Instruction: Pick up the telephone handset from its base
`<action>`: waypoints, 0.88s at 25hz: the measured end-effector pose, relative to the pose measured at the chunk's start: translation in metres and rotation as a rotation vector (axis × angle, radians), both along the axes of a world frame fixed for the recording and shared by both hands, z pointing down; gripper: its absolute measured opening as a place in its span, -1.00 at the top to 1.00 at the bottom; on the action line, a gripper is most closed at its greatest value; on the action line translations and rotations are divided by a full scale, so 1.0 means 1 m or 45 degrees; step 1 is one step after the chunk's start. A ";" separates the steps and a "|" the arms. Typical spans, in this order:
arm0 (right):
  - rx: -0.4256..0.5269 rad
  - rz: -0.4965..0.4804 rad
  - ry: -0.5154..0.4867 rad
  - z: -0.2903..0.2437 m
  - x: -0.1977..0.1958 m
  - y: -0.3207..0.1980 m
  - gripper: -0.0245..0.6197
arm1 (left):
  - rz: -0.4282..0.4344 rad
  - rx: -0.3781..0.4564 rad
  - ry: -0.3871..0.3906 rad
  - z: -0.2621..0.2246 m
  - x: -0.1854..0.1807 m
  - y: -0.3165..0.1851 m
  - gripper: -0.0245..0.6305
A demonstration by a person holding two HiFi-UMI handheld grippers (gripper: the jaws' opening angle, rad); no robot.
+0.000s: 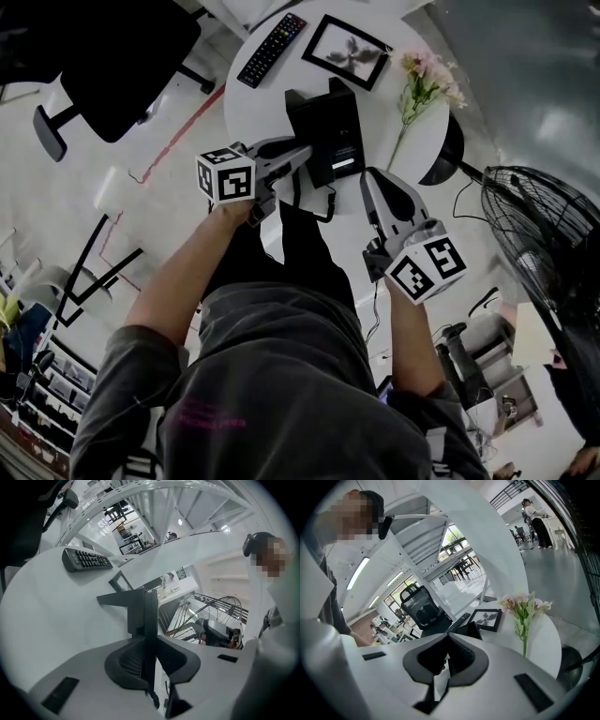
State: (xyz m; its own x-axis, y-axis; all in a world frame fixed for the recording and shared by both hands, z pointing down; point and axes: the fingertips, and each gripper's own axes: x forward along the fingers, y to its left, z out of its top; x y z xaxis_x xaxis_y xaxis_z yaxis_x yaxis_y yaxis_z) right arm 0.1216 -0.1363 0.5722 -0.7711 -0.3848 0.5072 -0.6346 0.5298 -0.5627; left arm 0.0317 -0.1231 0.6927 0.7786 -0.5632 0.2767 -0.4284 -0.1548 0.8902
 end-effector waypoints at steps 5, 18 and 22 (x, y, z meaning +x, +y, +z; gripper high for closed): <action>0.005 0.010 -0.004 -0.002 0.000 0.000 0.86 | 0.017 0.031 0.010 -0.011 0.002 0.001 0.69; 0.126 0.101 -0.030 -0.060 -0.002 -0.015 0.86 | 0.085 0.268 0.072 -0.138 -0.016 -0.011 0.69; 0.170 0.148 -0.050 -0.084 -0.002 -0.022 0.86 | 0.094 0.370 0.085 -0.188 -0.028 -0.019 0.69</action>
State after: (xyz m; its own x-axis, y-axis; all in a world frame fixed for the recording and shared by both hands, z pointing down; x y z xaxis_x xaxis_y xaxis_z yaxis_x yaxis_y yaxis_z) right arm 0.1200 -0.1585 0.4880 -0.7357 -0.5343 0.4162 -0.6748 0.5260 -0.5176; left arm 0.0039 -0.1426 0.5045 0.8316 -0.5522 0.0593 -0.3483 -0.4355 0.8301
